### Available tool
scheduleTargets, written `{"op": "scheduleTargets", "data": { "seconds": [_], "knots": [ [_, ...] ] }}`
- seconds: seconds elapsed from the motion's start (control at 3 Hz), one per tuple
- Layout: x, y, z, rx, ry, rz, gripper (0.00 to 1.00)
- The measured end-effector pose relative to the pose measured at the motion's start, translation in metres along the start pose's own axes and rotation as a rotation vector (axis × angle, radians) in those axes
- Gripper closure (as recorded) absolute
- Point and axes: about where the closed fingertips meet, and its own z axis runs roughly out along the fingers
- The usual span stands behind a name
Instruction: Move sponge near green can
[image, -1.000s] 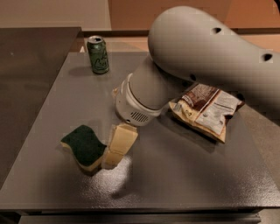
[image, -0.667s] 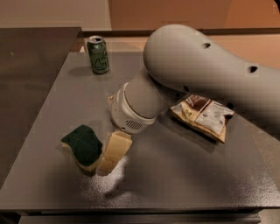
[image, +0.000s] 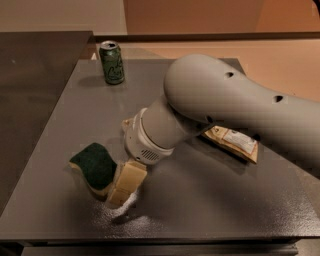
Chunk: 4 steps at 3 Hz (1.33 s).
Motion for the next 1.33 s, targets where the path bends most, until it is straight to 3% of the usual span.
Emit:
{"op": "scheduleTargets", "data": {
  "seconds": [0.33,1.0,1.33],
  "knots": [
    [-0.002,0.005,0.009,-0.009,-0.005,0.002,0.18],
    [-0.012,0.005,0.013,-0.028,-0.007,0.005,0.64],
    [-0.021,-0.021,0.003,-0.013,0.01,0.017,0.88]
  ]
}}
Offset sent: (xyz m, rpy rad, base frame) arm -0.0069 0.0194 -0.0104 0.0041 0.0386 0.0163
